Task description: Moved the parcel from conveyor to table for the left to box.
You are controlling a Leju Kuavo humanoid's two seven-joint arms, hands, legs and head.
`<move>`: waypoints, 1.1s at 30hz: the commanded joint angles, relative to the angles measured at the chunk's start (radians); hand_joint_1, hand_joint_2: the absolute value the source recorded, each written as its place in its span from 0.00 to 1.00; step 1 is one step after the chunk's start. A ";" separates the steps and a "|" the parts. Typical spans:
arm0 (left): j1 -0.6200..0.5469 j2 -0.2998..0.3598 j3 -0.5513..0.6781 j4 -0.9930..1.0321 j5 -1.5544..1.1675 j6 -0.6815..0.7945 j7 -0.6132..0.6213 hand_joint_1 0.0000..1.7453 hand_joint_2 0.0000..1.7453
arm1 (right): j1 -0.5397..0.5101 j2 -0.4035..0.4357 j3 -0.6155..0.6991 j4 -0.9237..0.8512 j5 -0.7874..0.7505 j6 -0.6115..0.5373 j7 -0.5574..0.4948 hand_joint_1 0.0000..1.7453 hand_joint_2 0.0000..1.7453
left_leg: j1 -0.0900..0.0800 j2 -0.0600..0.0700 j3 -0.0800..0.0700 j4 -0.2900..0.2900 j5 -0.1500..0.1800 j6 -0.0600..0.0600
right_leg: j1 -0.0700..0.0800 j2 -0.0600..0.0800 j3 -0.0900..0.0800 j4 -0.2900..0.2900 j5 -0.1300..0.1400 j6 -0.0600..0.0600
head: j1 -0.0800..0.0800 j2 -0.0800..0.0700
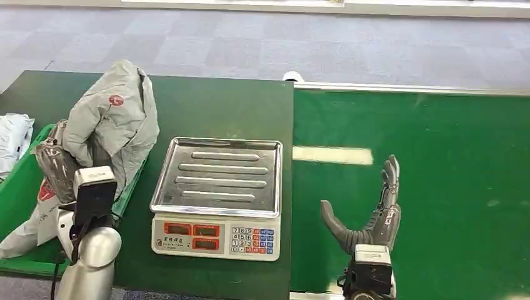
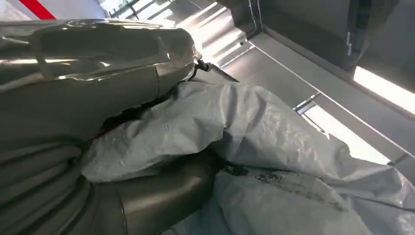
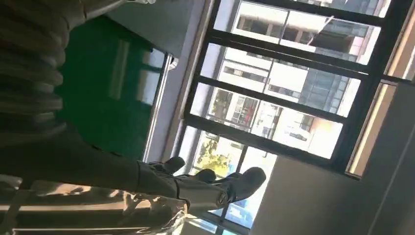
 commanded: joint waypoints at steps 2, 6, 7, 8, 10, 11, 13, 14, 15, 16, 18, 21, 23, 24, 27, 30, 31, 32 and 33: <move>-0.035 -0.004 0.101 0.090 -0.189 -0.050 0.183 0.87 1.00 | -0.028 0.008 -0.031 0.093 0.006 0.002 0.010 0.00 1.00 | 0.000 0.001 0.000 -0.002 0.002 0.003 | 0.001 0.000 0.000 -0.003 0.002 -0.003 | 0.000 0.000; -0.052 0.034 0.184 0.221 -0.245 -0.100 0.296 0.98 1.00 | -0.022 0.007 -0.029 0.090 0.011 0.007 0.016 0.00 1.00 | 0.000 0.001 0.002 -0.002 0.001 0.001 | 0.000 0.001 0.001 -0.001 0.001 -0.002 | 0.000 0.000; -0.055 0.037 0.199 0.242 -0.252 -0.106 0.308 1.00 1.00 | -0.023 0.007 -0.028 0.092 0.011 0.007 0.018 0.00 1.00 | 0.000 0.001 0.002 -0.002 0.001 0.001 | 0.000 0.001 0.002 -0.001 0.001 -0.002 | 0.001 0.000; -0.066 0.041 0.232 0.286 -0.270 -0.121 0.327 1.00 1.00 | -0.027 0.008 -0.025 0.098 0.011 0.005 0.019 0.00 1.00 | 0.000 0.002 0.002 -0.003 0.002 0.001 | 0.000 0.001 0.001 -0.002 0.002 -0.003 | 0.000 0.000; -0.074 0.048 0.254 0.310 -0.305 -0.133 0.350 1.00 1.00 | -0.028 0.006 -0.022 0.101 0.011 0.002 0.021 0.00 1.00 | 0.000 0.004 0.002 -0.005 0.003 0.001 | 0.001 0.002 0.000 -0.003 0.004 -0.004 | 0.000 0.000; -0.074 0.048 0.254 0.310 -0.305 -0.133 0.350 1.00 1.00 | -0.028 0.006 -0.022 0.101 0.011 0.002 0.021 0.00 1.00 | 0.000 0.002 0.002 -0.002 0.001 0.001 | 0.000 0.001 0.001 -0.001 0.001 -0.003 | 0.000 0.000; -0.074 0.048 0.254 0.310 -0.305 -0.133 0.350 1.00 1.00 | -0.028 0.006 -0.022 0.101 0.011 0.002 0.021 0.00 1.00 | 0.000 0.002 0.002 -0.003 0.002 0.001 | 0.001 0.001 0.000 -0.002 0.002 -0.003 | 0.000 0.000; -0.075 0.044 0.252 0.310 -0.306 -0.134 0.351 1.00 1.00 | -0.028 0.006 -0.022 0.100 0.011 0.002 0.021 0.00 1.00 | 0.000 0.002 0.002 -0.001 0.001 0.001 | 0.001 0.001 0.001 -0.001 0.001 -0.002 | 0.000 0.000; -0.079 0.042 0.262 0.317 -0.363 -0.148 0.399 1.00 1.00 | -0.028 0.005 -0.020 0.099 0.011 0.002 0.025 0.00 1.00 | 0.000 0.002 0.001 -0.001 0.000 0.001 | 0.001 0.001 0.000 0.000 0.001 -0.002 | 0.000 0.000; -0.085 0.046 0.270 0.334 -0.401 -0.165 0.432 0.97 1.00 | -0.028 0.004 -0.017 0.100 0.011 0.001 0.029 0.00 1.00 | 0.000 0.002 0.001 -0.001 0.001 0.002 | 0.001 0.000 0.000 -0.001 0.001 -0.002 | 0.000 0.000; -0.101 0.063 0.293 0.389 -0.455 -0.180 0.478 0.97 1.00 | -0.024 0.004 -0.010 0.099 0.014 -0.001 0.033 0.00 1.00 | 0.000 0.001 0.001 -0.002 0.001 0.002 | 0.001 0.000 0.001 -0.002 0.001 -0.003 | 0.000 0.000; -0.114 0.078 0.327 0.447 -0.468 -0.165 0.489 0.98 1.00 | -0.025 0.006 -0.002 0.103 0.017 -0.004 0.039 0.00 1.00 | 0.000 0.002 0.001 -0.003 0.002 0.002 | 0.001 0.001 0.000 -0.002 0.003 -0.004 | 0.001 0.000; -0.110 0.079 0.339 0.451 -0.467 -0.161 0.486 0.95 1.00 | -0.023 0.005 0.000 0.103 0.019 -0.005 0.043 0.00 1.00 | 0.000 0.004 0.000 -0.004 0.003 0.002 | 0.001 0.003 -0.001 -0.002 0.004 -0.005 | 0.000 0.000; -0.105 0.079 0.345 0.446 -0.469 -0.156 0.487 0.92 1.00 | -0.022 0.005 0.000 0.103 0.019 -0.006 0.043 0.00 1.00 | 0.000 0.004 0.001 -0.004 0.002 0.001 | 0.001 0.003 -0.001 -0.002 0.003 -0.005 | 0.000 0.000; -0.099 0.073 0.365 0.431 -0.458 -0.143 0.489 0.89 1.00 | -0.021 0.006 0.003 0.100 0.023 -0.007 0.049 0.00 1.00 | 0.001 0.002 0.000 -0.002 0.002 0.001 | 0.001 0.001 0.000 -0.001 0.002 -0.004 | 0.000 0.000; -0.093 0.072 0.380 0.421 -0.438 -0.128 0.481 0.73 1.00 | -0.019 0.007 0.003 0.099 0.027 -0.009 0.054 0.00 1.00 | 0.001 0.003 0.000 -0.002 0.001 0.002 | 0.001 0.001 -0.001 -0.002 0.002 -0.003 | 0.000 0.000; -0.088 0.071 0.388 0.414 -0.426 -0.111 0.473 0.00 1.00 | -0.018 0.009 0.003 0.100 0.028 -0.009 0.055 0.00 1.00 | 0.001 0.002 0.000 -0.001 0.000 0.001 | 0.001 0.001 0.000 -0.001 0.001 -0.002 | 0.000 0.000; -0.083 0.069 0.392 0.409 -0.406 -0.099 0.459 0.00 1.00 | -0.017 0.009 0.004 0.099 0.030 -0.009 0.056 0.00 1.00 | 0.001 0.002 0.001 -0.002 0.001 0.002 | 0.001 0.001 0.000 -0.001 0.001 -0.003 | 0.001 0.000; -0.079 0.067 0.393 0.406 -0.389 -0.089 0.444 0.00 1.00 | -0.015 0.010 0.004 0.101 0.031 -0.010 0.057 0.00 1.00 | 0.001 0.003 0.000 -0.002 0.001 0.002 | 0.001 0.002 0.000 -0.002 0.002 -0.003 | 0.000 0.000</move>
